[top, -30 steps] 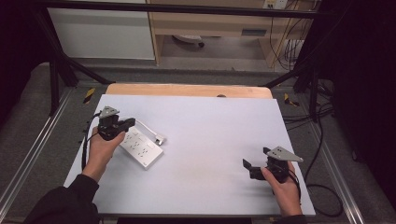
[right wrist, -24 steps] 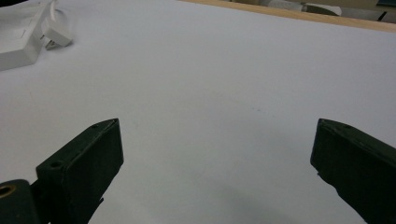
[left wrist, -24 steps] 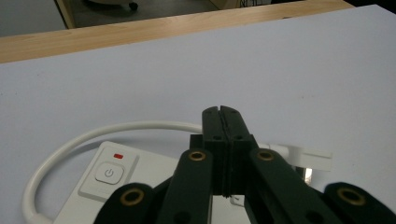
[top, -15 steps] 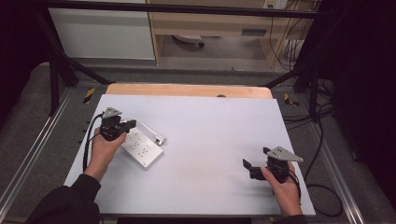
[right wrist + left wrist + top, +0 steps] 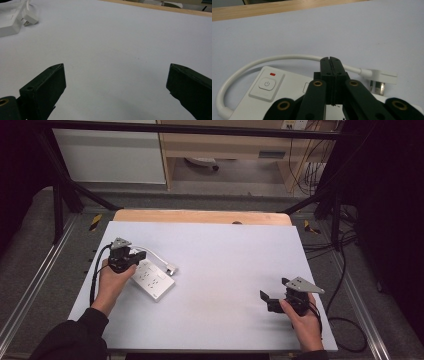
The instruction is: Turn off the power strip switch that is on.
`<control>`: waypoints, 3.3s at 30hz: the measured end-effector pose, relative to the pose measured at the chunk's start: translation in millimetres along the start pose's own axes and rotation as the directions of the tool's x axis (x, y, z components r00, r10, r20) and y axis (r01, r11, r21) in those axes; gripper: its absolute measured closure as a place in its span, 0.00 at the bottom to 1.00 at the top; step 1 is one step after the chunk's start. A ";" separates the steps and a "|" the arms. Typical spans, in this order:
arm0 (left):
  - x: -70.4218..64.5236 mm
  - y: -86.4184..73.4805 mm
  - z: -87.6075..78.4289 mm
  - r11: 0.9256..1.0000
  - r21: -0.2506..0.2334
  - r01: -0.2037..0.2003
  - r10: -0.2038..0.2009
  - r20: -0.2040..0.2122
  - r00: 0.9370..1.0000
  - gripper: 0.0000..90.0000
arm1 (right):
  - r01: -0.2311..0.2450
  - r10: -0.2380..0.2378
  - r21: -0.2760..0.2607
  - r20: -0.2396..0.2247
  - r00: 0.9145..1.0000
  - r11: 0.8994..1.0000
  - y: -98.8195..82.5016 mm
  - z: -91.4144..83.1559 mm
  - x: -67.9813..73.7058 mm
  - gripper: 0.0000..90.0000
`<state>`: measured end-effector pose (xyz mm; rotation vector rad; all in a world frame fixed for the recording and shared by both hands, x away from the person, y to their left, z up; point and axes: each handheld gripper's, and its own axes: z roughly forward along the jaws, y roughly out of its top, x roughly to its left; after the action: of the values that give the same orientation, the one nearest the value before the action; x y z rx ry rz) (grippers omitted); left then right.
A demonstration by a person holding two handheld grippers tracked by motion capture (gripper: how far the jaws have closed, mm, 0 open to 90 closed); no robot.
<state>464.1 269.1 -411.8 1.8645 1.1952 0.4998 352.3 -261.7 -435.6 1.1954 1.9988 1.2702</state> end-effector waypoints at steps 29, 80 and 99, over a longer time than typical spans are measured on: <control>0.6 -15.0 11.1 0.999 0.052 -0.008 0.008 -0.010 1.000 1.00 | 0.004 -0.004 0.004 -0.001 1.000 1.000 0.0 -0.2 0.0 0.03; -15.9 -9.2 8.0 0.999 -0.014 -0.031 0.031 0.019 0.999 1.00 | 0.003 -0.003 0.006 -0.002 1.000 1.000 -0.1 0.3 -0.1 0.03; -16.4 -4.2 6.5 0.999 -0.025 -0.032 0.033 0.018 0.999 0.94 | 0.004 -0.004 0.003 -0.003 1.000 1.000 0.0 0.3 -0.2 0.03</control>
<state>458.8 252.6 -417.3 1.8664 1.1432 0.5121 352.7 -261.8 -435.7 1.1906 2.0054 1.2679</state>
